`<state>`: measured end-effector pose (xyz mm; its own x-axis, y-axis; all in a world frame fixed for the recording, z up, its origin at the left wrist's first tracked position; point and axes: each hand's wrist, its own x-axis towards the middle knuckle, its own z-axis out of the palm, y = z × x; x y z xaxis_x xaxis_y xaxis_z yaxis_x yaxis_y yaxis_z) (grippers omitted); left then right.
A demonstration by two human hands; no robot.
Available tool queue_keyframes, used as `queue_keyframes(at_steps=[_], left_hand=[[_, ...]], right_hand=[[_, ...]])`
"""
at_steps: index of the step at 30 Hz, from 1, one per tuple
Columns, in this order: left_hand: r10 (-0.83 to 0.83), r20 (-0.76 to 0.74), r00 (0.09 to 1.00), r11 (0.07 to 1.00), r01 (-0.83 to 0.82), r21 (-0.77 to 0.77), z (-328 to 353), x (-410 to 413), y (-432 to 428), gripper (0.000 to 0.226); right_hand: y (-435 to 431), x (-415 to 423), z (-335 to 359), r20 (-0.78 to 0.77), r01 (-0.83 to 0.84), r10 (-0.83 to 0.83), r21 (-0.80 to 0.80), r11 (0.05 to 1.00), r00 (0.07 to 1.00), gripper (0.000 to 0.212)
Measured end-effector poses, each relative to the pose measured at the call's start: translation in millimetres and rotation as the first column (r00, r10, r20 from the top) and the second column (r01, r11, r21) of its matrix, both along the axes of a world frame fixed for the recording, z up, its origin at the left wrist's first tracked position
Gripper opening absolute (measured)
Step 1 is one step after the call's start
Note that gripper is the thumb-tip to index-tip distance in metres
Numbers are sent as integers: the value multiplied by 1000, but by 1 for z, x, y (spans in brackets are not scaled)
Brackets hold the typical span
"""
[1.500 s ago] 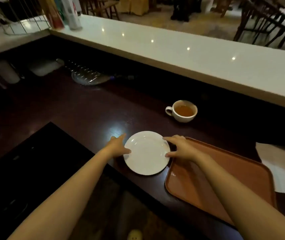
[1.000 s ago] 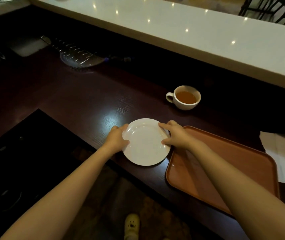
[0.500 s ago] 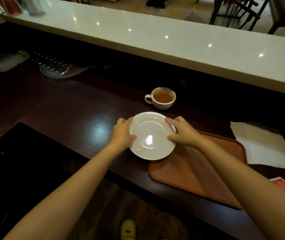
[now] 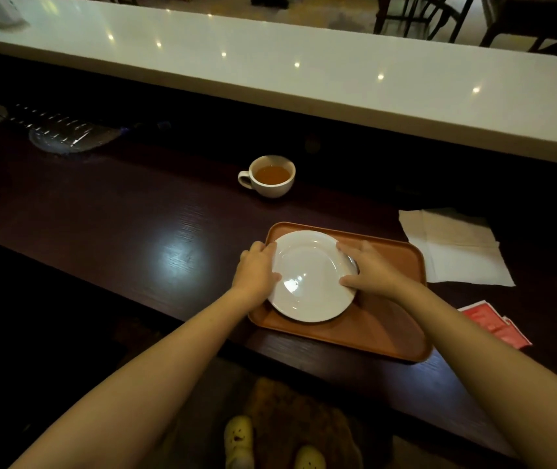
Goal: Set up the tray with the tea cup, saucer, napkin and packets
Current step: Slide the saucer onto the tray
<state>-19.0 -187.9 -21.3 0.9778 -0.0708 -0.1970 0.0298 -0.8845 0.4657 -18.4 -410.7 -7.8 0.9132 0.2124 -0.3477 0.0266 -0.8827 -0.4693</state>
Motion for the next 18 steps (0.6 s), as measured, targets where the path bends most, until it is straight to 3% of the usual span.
queue_keyframes(at_steps=[18], left_hand=[[-32, 30, 999, 981, 26, 191, 1, -2, -12, 53]], right_hand=[[-7, 11, -3, -50, -70, 67, -62, 996, 997, 70]])
